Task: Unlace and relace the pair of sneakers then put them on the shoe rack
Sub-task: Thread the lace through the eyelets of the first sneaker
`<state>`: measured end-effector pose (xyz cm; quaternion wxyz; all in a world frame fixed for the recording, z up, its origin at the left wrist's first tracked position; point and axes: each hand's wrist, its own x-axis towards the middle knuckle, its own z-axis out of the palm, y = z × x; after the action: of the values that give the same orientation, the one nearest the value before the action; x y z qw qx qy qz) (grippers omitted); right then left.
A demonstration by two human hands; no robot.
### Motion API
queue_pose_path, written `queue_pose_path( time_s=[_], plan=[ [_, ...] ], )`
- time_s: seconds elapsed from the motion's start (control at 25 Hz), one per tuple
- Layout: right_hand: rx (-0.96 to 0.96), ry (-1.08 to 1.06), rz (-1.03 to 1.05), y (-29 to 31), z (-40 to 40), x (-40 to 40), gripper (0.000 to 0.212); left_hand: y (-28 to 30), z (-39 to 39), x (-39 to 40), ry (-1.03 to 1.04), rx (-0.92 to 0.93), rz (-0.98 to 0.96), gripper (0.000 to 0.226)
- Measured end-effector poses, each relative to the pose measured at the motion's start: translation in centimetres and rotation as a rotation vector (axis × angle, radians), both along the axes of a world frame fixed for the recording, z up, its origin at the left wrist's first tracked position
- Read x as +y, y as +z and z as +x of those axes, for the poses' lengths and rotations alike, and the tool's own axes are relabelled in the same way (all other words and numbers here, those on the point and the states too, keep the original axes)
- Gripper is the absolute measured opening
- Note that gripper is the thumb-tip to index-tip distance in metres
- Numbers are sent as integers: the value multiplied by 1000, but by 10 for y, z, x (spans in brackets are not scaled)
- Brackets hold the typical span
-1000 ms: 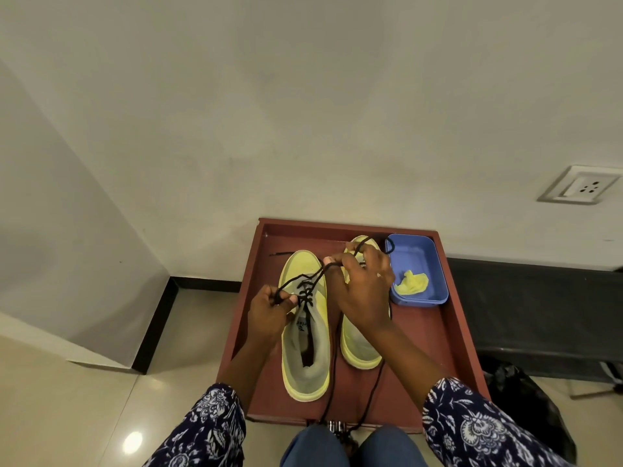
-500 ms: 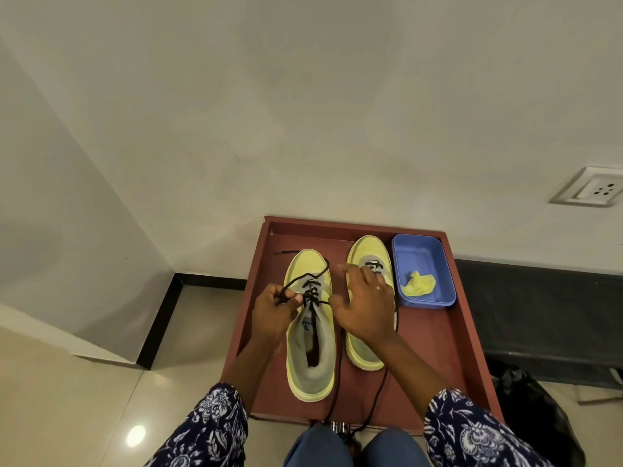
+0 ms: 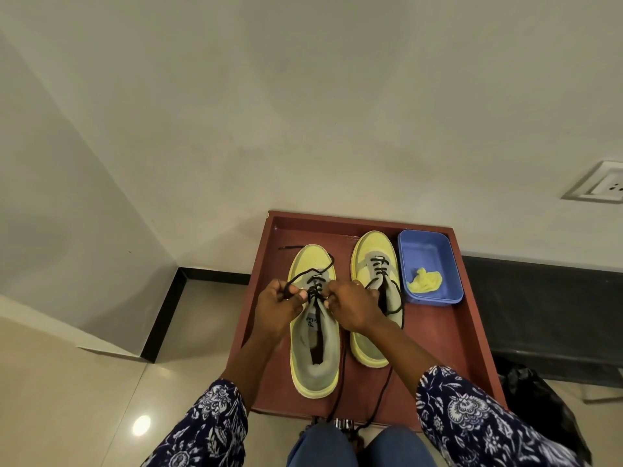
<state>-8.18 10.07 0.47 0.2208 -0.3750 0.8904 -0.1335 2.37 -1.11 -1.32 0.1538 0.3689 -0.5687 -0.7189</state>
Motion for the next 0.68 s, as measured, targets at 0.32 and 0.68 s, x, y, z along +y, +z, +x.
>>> queue_pose_path(
  time_s=[0.32,0.68],
  plan=[
    [-19,7,-13,-7,-1,5,23,10,0,2,-18,-5,13,16],
    [271,-66,15,9,-4,16,23,16,2,3,9,-26,7,20]
  ],
)
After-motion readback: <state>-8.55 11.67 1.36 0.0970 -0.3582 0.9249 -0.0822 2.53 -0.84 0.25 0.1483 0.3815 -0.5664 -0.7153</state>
